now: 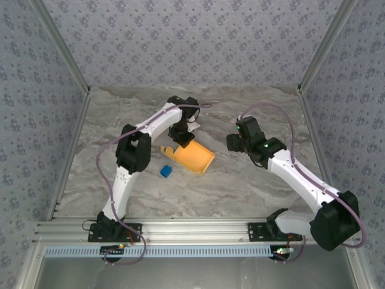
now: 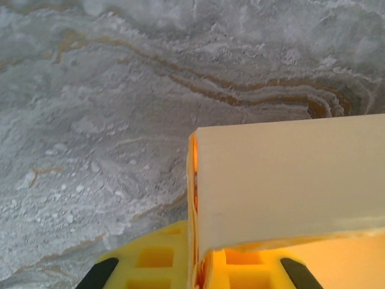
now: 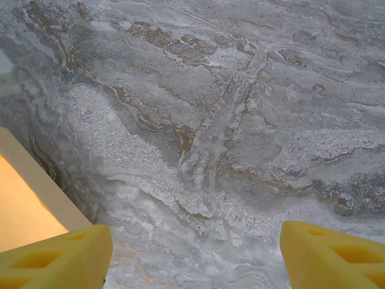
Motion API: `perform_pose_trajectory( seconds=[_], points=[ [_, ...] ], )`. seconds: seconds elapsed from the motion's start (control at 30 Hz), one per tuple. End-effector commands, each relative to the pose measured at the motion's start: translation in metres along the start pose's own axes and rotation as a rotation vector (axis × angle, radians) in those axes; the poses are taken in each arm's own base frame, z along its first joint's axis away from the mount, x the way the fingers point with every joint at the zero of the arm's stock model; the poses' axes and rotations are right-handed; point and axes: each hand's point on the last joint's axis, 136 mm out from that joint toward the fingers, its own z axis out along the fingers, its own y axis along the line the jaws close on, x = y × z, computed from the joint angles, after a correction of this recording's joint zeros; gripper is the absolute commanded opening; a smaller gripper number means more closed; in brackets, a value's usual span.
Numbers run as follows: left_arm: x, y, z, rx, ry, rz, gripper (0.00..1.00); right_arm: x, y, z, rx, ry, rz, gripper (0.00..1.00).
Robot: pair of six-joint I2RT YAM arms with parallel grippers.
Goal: Fold the paper box
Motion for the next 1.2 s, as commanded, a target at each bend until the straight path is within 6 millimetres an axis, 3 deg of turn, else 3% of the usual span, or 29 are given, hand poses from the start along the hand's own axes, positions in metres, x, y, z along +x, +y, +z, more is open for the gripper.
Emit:
perform_pose_trajectory(
  seconds=[0.0,0.3,0.6,0.83,1.17],
  points=[
    [0.015,0.001,0.004,-0.037,0.111,0.026,0.07,0.002,-0.004,-0.003,-0.006,-0.008,0.022,0.76],
    [-0.004,-0.009,0.028,-0.091,0.152,0.054,0.07,0.008,-0.008,-0.002,-0.012,-0.002,0.039,0.76],
    [-0.019,-0.003,0.043,-0.264,0.123,0.094,0.06,0.01,-0.008,0.0,-0.023,0.001,0.048,0.76],
    [-0.041,-0.02,0.028,-0.287,0.057,0.324,0.07,0.01,-0.011,-0.005,-0.018,-0.005,0.05,0.76],
    [-0.046,-0.029,0.039,-0.343,0.125,0.708,0.08,0.015,-0.033,-0.026,0.036,-0.036,0.085,0.76]
  ],
)
